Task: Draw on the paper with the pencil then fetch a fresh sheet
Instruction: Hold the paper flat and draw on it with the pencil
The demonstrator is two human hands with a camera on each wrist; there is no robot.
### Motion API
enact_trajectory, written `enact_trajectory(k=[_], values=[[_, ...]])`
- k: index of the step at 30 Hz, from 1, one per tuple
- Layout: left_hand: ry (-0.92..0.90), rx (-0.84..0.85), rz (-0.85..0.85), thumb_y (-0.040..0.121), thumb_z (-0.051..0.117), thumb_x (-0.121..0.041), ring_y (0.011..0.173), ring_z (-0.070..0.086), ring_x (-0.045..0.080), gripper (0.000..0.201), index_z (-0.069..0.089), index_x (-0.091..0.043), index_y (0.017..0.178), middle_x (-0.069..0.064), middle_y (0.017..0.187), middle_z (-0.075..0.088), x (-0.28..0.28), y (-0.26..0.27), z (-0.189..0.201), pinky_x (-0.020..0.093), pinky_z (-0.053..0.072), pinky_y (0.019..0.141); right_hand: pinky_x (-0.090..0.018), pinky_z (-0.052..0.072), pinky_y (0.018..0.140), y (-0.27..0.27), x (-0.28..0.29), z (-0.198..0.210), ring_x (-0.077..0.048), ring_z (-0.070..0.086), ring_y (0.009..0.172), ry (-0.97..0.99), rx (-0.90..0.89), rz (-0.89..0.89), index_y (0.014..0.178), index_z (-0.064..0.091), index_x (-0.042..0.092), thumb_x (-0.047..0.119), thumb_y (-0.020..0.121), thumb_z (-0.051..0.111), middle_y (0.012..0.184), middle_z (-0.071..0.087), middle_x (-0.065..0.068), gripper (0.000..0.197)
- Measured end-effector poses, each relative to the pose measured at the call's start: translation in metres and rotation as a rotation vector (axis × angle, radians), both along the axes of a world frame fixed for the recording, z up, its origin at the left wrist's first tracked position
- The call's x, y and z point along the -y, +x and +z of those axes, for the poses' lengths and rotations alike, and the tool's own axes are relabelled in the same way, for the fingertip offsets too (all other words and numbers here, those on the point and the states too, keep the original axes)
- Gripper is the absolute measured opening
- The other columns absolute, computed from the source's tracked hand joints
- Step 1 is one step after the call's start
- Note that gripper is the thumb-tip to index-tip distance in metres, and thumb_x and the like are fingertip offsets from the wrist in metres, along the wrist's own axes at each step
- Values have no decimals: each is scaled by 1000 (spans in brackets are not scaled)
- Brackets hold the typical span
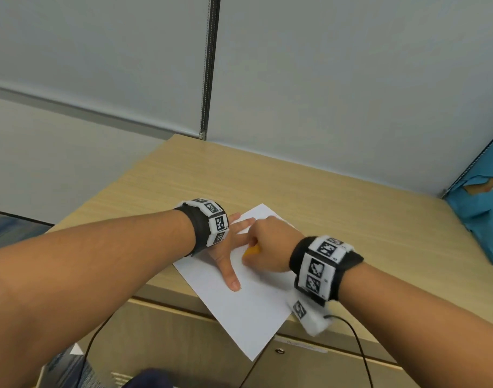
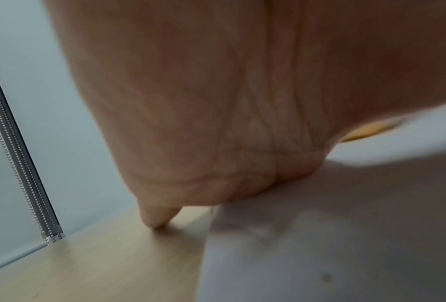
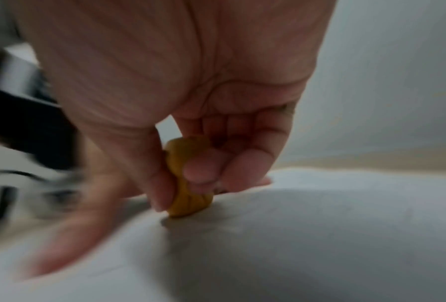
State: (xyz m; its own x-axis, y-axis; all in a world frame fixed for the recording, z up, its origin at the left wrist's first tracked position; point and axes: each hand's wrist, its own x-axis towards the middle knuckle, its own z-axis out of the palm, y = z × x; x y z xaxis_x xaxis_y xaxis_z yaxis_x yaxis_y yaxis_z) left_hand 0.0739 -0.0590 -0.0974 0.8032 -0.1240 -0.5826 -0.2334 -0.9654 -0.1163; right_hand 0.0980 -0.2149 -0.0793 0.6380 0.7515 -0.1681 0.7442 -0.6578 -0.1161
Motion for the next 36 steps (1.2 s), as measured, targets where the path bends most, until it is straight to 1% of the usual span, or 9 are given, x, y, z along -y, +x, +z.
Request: enact_trajectory(k=[3, 7, 10, 13, 19, 23, 27, 32, 36], values=[[-16, 12, 12, 59, 65, -87, 146, -33, 30, 131, -19, -46, 151, -4, 157, -39, -3, -1, -2, 63, 0, 119, -29, 54, 66, -2, 7, 0, -15, 66, 77, -4, -119, 19, 88, 74, 19, 40, 81, 77, 85, 72, 3, 23], [3, 9, 0, 58, 64, -89, 146, -32, 33, 135, -29, -47, 146, -4, 158, -39, -1, 0, -4, 66, -1, 117, -31, 53, 60, 15, 8, 1, -22, 65, 71, 38, 19, -101, 79, 69, 13, 33, 81, 70, 77, 67, -3, 20], [6, 5, 1, 56, 63, -90, 146, -33, 31, 133, -19, -46, 151, -4, 157, -41, -2, 1, -3, 64, 0, 118, -37, 60, 72, -10, 8, -6, -18, 68, 79, 1, -105, 20, 88, 71, 19, 38, 81, 74, 86, 71, 1, 21], [-8, 13, 10, 52, 63, -92, 146, -32, 32, 138, -27, -47, 147, -5, 157, -39, -4, 3, -7, 66, -1, 117, -39, 61, 77, 11, 10, 6, -19, 68, 82, -10, -64, -90, 88, 72, 20, 43, 79, 75, 91, 72, 1, 24], [12, 10, -6, 53, 61, -93, 145, -35, 31, 136, -19, -46, 151, -4, 156, -41, -4, 4, -6, 64, -1, 118, -34, 58, 74, -9, 10, -3, -18, 67, 81, -4, -118, 27, 89, 71, 21, 41, 80, 76, 89, 71, 2, 23], [-20, 25, 7, 49, 64, -90, 146, -32, 33, 143, -29, -45, 148, -3, 159, -37, -2, 4, -9, 64, -6, 117, -38, 60, 72, 17, 16, 2, -27, 69, 81, 74, 2, -171, 87, 72, 13, 35, 81, 72, 89, 71, -6, 23], [-7, 8, -4, 51, 62, -92, 144, -35, 31, 139, -27, -47, 147, -5, 157, -40, -4, 4, -9, 65, -5, 117, -38, 60, 75, -11, 16, -7, -19, 67, 81, 12, -104, 16, 90, 72, 18, 40, 80, 77, 89, 71, 0, 25], [-41, 30, 15, 50, 65, -89, 146, -32, 31, 143, -29, -44, 148, -4, 159, -37, -3, 3, -10, 61, -8, 116, -32, 54, 64, 19, 18, 3, -26, 66, 77, 31, 23, -154, 85, 69, 12, 35, 81, 74, 88, 68, -6, 24], [-1, 15, 2, 49, 61, -93, 145, -34, 32, 141, -28, -47, 147, -6, 157, -40, -5, 5, -10, 63, -6, 117, -37, 58, 72, -3, 19, -5, -20, 67, 79, -16, -117, 3, 85, 72, 18, 41, 79, 79, 85, 71, 1, 24]])
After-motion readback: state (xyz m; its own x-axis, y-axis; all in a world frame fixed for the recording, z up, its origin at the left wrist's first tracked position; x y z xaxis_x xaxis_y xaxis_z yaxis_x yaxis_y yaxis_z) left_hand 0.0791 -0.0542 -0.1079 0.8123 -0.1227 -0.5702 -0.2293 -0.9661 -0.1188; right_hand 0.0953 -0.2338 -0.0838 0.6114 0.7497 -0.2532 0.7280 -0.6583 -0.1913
